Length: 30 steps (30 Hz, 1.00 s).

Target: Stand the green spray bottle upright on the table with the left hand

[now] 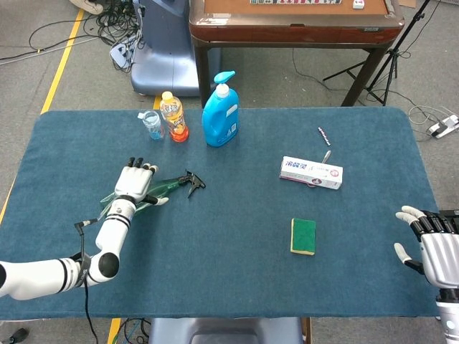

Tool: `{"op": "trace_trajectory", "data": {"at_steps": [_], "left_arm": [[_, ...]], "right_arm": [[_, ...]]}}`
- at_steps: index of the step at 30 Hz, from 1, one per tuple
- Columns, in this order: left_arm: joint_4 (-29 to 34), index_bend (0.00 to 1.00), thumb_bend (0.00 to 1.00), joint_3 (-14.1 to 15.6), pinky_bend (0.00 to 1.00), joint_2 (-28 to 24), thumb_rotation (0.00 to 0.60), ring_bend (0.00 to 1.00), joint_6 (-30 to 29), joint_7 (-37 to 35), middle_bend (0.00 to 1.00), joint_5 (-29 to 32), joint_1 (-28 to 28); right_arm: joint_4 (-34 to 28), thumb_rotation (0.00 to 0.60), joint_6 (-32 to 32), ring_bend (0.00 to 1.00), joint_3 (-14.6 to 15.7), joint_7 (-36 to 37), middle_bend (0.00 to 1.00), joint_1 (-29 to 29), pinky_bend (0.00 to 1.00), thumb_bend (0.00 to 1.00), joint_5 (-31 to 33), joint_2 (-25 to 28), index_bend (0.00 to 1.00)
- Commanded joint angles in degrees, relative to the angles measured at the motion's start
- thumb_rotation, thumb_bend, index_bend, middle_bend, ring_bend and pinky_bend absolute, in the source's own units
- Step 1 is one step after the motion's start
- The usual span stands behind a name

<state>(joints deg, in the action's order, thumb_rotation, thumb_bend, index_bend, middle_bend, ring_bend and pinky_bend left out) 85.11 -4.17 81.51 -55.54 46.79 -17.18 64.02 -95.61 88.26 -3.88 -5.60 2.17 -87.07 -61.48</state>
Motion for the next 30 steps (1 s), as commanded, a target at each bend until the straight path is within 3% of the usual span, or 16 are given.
{"op": "trace_trajectory", "data": {"at_steps": [1,13,30], "left_arm": [[-2.3,0.19,0.12,-0.2,0.00,2.2,0.262,0.00,-0.9,2.6,0.18,3.0,1.3],[-7.9,0.22,0.12,-0.1,0.00,7.8,0.247,0.02,-1.7,10.9,0.18,8.6,3.5],[-10.4,0.29,0.12,-0.8,0.00,11.6,0.241,0.08,-3.5,18.0,0.28,10.1,3.3]], "right_arm": [[0.0,0.600,-0.1,0.19,0.0,-0.1,0.24,0.0,0.22,0.27,0.1,0.0,0.29],[0.1,0.600,-0.6,0.19,-0.1,-0.2,0.24,0.1,0.22,0.27,0.7,0.0,0.29],[0.8,0.600,-0.5,0.19,-0.1,0.7,0.24,-0.2,0.22,0.27,1.0,0.0,0.29]]}}
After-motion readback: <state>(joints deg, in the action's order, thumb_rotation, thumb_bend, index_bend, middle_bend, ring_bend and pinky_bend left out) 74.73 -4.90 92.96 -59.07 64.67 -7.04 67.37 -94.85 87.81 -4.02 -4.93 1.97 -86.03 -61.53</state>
